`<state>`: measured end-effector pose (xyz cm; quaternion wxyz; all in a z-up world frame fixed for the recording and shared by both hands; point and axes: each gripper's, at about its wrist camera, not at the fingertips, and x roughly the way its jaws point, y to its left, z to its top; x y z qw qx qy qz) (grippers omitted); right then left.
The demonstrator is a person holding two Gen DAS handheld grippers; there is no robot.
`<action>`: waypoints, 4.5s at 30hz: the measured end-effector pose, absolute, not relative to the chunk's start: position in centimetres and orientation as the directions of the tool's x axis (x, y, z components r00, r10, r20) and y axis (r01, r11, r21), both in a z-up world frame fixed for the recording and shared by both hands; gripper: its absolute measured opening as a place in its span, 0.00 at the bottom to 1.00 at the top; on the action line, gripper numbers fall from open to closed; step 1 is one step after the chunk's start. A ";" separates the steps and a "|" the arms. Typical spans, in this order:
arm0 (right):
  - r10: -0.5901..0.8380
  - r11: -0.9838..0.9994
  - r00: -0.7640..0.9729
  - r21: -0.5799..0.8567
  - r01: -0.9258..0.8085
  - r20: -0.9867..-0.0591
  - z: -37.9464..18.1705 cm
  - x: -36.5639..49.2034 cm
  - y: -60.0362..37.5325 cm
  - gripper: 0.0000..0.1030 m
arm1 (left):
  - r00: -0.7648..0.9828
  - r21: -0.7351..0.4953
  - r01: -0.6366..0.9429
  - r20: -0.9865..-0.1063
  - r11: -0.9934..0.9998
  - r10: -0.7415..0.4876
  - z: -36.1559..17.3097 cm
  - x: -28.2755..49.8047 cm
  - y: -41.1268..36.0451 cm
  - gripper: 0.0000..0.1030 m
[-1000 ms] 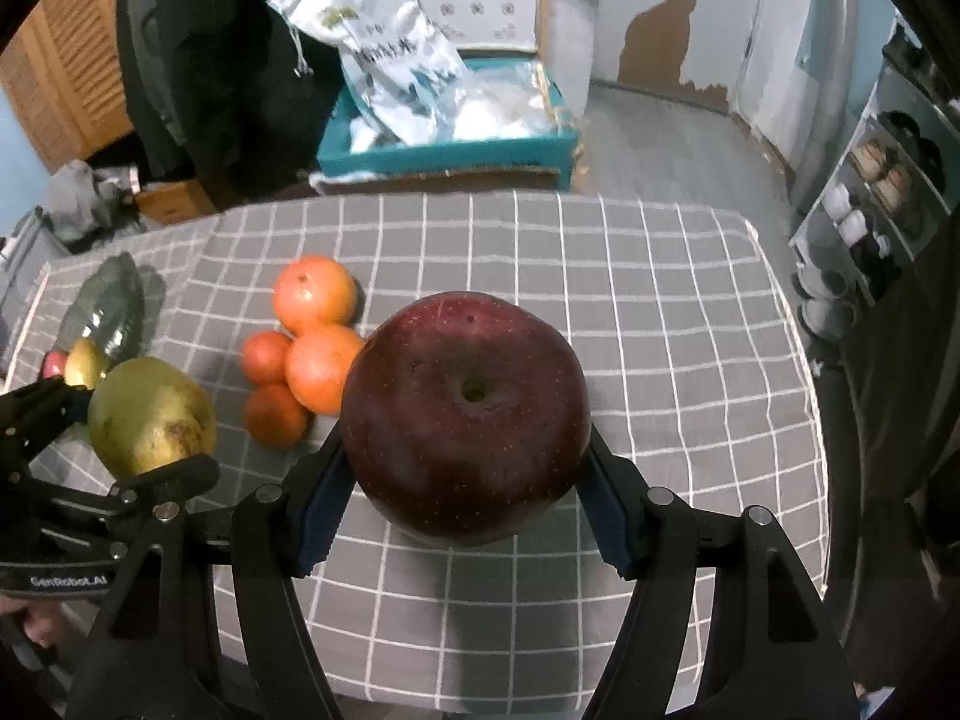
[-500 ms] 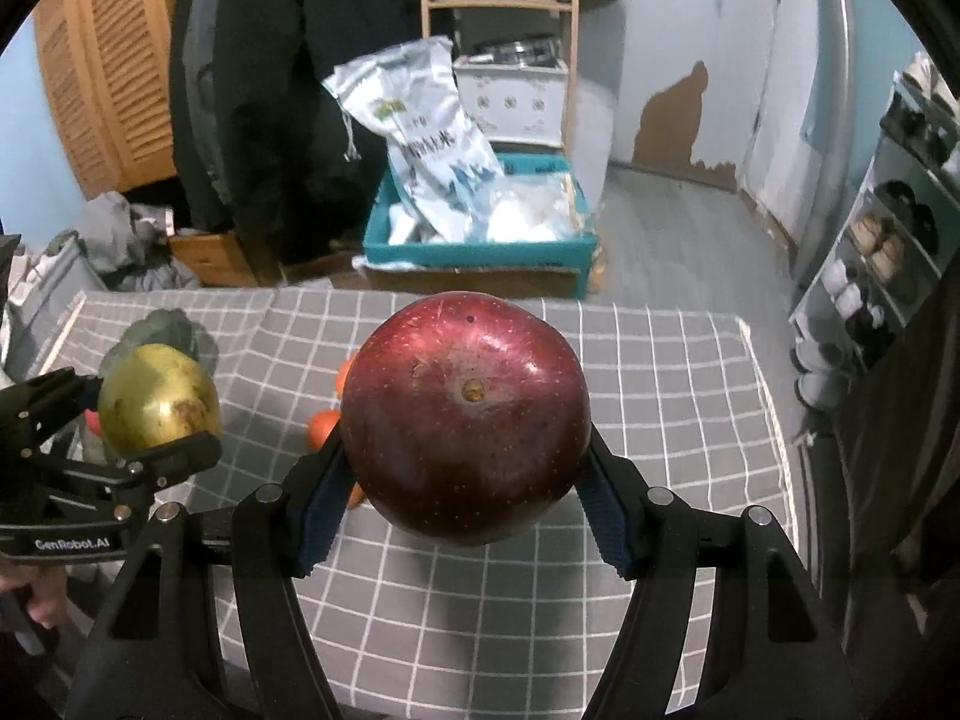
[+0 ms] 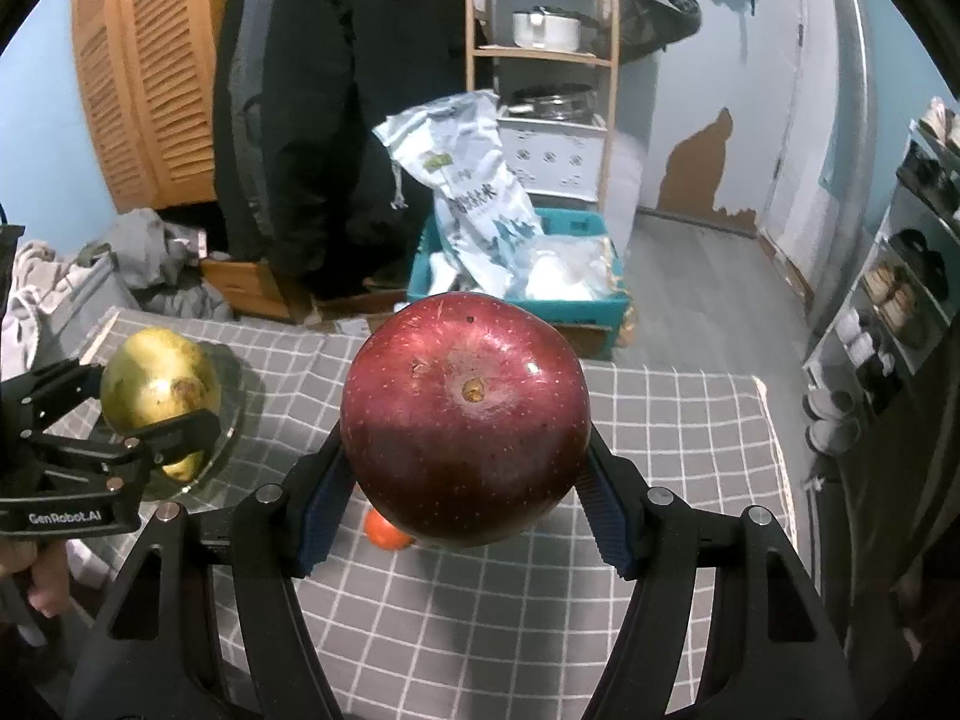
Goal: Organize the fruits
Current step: 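Lift the pear with the left tool while the right tool carries the dark apple toward the bowl, then carry the pear with the left tool while the right tool carries the dark apple over the bowl, then lower and release the pear with the left tool while the right tool drops the dark apple in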
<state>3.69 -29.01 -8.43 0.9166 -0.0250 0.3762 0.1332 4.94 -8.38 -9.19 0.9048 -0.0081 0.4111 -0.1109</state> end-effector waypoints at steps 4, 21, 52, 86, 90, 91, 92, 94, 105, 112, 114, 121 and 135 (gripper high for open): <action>0.248 0.956 0.681 0.059 -0.288 -0.689 -7.9 4.2 -27.2 0.67 | 0.658 -0.094 0.170 -0.731 0.981 -0.184 -8.6 5.0 -7.1 0.80; 0.322 0.924 0.644 0.080 -0.375 -0.694 -7.3 6.8 -19.9 0.67 | 0.692 -0.066 0.021 -0.719 0.998 -0.062 -8.3 5.7 0.8 0.80; 0.391 0.847 0.458 0.117 -0.519 -0.798 -14.5 13.0 -3.6 0.67 | 0.557 -0.075 -0.218 -0.829 0.973 0.061 -15.8 8.7 14.7 0.80; 0.347 0.836 0.345 0.121 -0.535 -0.872 -20.6 14.8 0.4 0.67 | 0.379 -0.079 -0.272 -0.925 0.959 0.032 -23.6 10.9 17.3 0.81; 0.347 0.839 0.342 0.126 -0.530 -0.873 -20.7 14.9 0.3 0.67 | 0.363 -0.086 -0.278 -0.932 0.957 0.022 -23.9 11.0 17.4 0.83; 0.347 0.839 0.341 0.127 -0.529 -0.874 -20.7 15.0 0.3 0.67 | 0.354 -0.084 -0.282 -0.935 0.956 0.023 -24.1 11.0 17.4 0.83; 0.347 0.840 0.340 0.128 -0.528 -0.874 -20.8 15.0 0.3 0.67 | 0.346 -0.080 -0.286 -0.938 0.955 0.025 -24.3 11.0 17.4 0.83; 0.348 0.841 0.337 0.132 -0.525 -0.875 -20.8 15.0 0.2 0.67 | 0.344 -0.078 -0.292 -0.939 0.953 0.028 -24.3 10.8 17.5 0.83; 0.346 0.832 0.317 0.132 -0.539 -0.883 -21.5 14.8 1.2 0.67 | 0.409 -0.079 -0.337 -0.910 0.938 0.070 -22.0 9.7 18.7 0.96; 0.338 0.815 0.284 0.128 -0.566 -0.897 -22.6 14.5 2.9 0.67 | 0.408 -0.065 -0.401 -0.906 0.914 0.115 -21.0 8.0 20.3 0.96; 0.335 0.808 0.262 0.133 -0.574 -0.905 -23.1 14.5 3.5 0.67 | 0.404 -0.060 -0.417 -0.906 0.907 0.126 -21.0 7.5 20.8 0.96; 0.309 0.794 0.229 0.118 -0.596 -0.923 -24.3 13.9 5.3 0.67 | 0.392 -0.046 -0.432 -0.909 0.901 0.142 -21.1 6.4 21.7 0.96; 0.346 0.794 0.330 0.087 -0.602 -0.878 -20.2 13.5 4.8 0.76 | 0.421 -0.064 -0.440 -0.896 0.896 0.142 -19.6 5.6 21.8 0.96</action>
